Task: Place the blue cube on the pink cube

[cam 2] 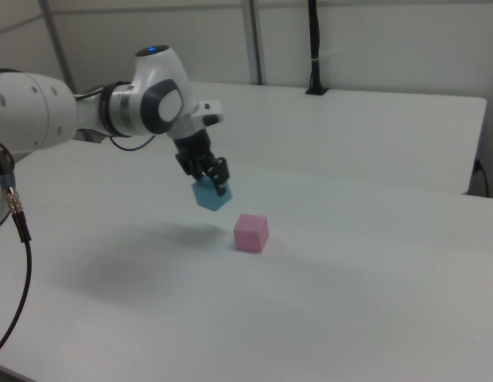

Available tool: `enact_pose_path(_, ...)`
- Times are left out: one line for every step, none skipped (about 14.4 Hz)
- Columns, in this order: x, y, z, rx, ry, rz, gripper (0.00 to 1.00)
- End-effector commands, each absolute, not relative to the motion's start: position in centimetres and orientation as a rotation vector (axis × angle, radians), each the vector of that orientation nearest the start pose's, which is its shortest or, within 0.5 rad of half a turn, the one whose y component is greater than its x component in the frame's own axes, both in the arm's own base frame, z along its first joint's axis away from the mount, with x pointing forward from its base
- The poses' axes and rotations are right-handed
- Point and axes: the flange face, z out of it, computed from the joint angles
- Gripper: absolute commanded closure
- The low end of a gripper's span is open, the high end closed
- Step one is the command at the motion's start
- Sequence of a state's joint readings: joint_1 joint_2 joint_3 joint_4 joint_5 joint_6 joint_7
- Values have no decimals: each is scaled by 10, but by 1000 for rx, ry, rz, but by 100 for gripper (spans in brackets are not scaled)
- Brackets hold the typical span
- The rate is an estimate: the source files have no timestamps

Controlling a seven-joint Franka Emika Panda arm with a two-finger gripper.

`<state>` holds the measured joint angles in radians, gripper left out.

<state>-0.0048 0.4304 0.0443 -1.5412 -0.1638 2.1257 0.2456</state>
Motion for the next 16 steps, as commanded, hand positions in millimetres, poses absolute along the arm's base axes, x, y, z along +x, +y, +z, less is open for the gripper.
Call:
enact_pose_path(696,-38,414,-3251,0,-217,82)
enact_pose_path(696,-45,410,-3251,-29,-208,82)
enact_pose_path(696,-53,402,-3247,-25,-187,81)
enact_pose_path(696,-61,399,-3240,-4,-180,79)
enact_pose_path(695,-67,399,-3235,13,-179,76)
enact_pose_path(695,-68,399,-3234,10,-179,64)
enact_pose_path(696,-68,397,-3231,2,-174,43)
enact_pose_path(695,-74,395,-3232,-1,-167,42)
enact_pose_path(695,-77,394,-3233,-8,-164,22)
enact_pose_path(695,-79,394,-3233,-8,-164,0)
enact_pose_path(695,-78,401,-3231,2,-181,0)
enact_pose_path(694,-78,408,-3226,13,-199,0)
enact_pose_path(692,-75,423,-3224,13,-224,0)
enact_pose_path(691,-68,437,-3220,4,-255,0)
enact_pose_path(688,-59,452,-3214,24,-284,0)
enact_pose_path(684,-43,465,-3206,84,-299,0)
